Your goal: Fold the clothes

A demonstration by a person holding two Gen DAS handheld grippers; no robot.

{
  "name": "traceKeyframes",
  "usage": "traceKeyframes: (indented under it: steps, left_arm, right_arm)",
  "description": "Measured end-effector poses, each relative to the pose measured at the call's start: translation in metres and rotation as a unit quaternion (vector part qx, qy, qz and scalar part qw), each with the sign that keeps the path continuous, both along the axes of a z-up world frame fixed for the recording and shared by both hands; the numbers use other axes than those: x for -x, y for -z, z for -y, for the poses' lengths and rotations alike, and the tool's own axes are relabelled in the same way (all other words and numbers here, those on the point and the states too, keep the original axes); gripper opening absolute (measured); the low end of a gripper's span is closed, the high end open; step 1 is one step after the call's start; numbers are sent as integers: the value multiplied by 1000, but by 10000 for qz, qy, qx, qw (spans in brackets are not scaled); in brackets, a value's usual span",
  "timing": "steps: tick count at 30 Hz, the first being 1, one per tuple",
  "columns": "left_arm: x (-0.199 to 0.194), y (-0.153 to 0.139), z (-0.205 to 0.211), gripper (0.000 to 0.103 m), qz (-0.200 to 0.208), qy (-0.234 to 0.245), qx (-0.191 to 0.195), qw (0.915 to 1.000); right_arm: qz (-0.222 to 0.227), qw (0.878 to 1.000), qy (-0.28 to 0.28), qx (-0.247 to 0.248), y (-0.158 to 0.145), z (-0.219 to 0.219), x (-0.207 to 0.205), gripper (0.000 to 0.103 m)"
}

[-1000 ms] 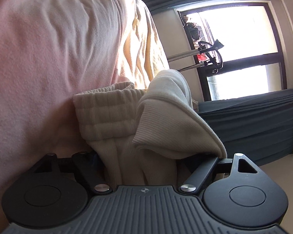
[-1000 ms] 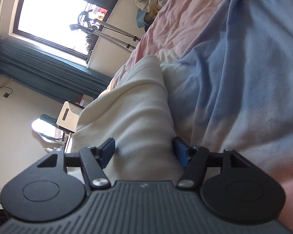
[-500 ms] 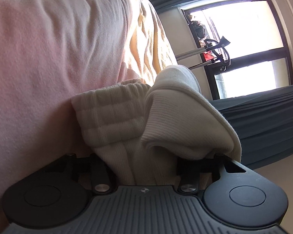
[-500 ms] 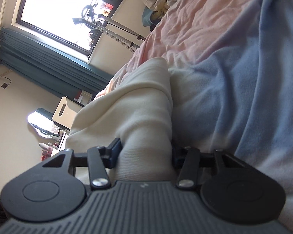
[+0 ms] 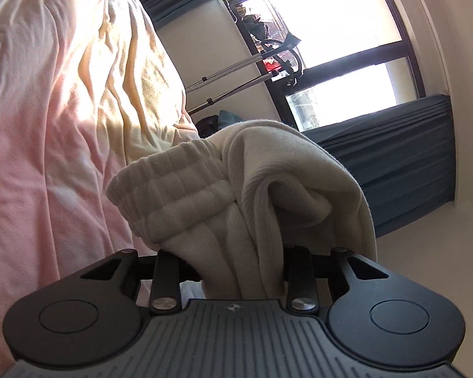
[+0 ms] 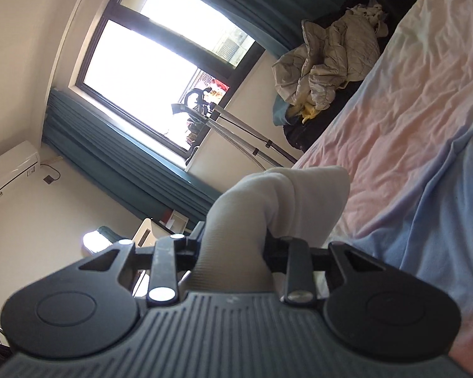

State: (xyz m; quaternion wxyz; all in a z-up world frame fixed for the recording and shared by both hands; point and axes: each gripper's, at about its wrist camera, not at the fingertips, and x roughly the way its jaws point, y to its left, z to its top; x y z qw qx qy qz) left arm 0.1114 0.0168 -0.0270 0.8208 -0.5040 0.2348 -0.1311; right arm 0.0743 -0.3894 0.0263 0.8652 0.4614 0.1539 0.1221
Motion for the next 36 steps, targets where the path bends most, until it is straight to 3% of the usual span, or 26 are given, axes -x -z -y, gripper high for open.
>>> traceKeyframes:
  steps: [5, 8, 14, 17, 22, 25, 27, 29, 31, 32, 34, 36]
  left_arm:
    - [-28, 2, 113, 37, 23, 789, 135, 9968]
    - [-51, 7, 187, 38, 88, 1322, -47, 9912]
    - [-85, 37, 304, 38, -34, 2094, -128, 9777]
    - [-97, 72, 338, 38, -372, 2322, -29, 9720]
    - [-106, 135, 346, 40, -561, 2545, -258, 9651]
    - [-101, 145, 346, 43, -217, 2878, -814, 9540]
    - [-99, 147, 343, 45, -106, 3022, -996, 9480]
    - [-98, 148, 339, 49, -130, 3119, -1046, 9443]
    - [-97, 145, 333, 66, -244, 3217, -1111, 9400]
    - [-93, 140, 330, 70, -245, 3254, -1260, 9368]
    - [-83, 130, 322, 95, -162, 3245, -1656, 9311]
    - [-66, 115, 311, 102, -10, 3089, -2114, 9273]
  right_arm:
    - [323, 9973, 598, 274, -20, 100, 42, 33]
    - [595, 9917, 981, 587, -25, 158, 67, 34]
    - [186, 9801, 1701, 1002, -8, 260, 85, 34]
    - [-124, 9712, 1859, 1488, 14, 283, 84, 34]
    - [-1253, 9664, 1842, 1282, 96, 300, 80, 34]
    - [-1968, 9572, 1731, 1227, 142, 294, 83, 35]
    - [-2044, 9554, 1776, 1182, 160, 288, 89, 36]
    - [-2000, 9567, 1880, 963, 162, 286, 95, 37]
    - [-2064, 9542, 1876, 1083, 153, 282, 95, 40]
    - [-2115, 9520, 1882, 1165, 147, 280, 96, 45]
    - [-2279, 9411, 2052, 1422, 133, 274, 100, 55]
    - [-2217, 9340, 2226, 1700, 118, 263, 107, 55]
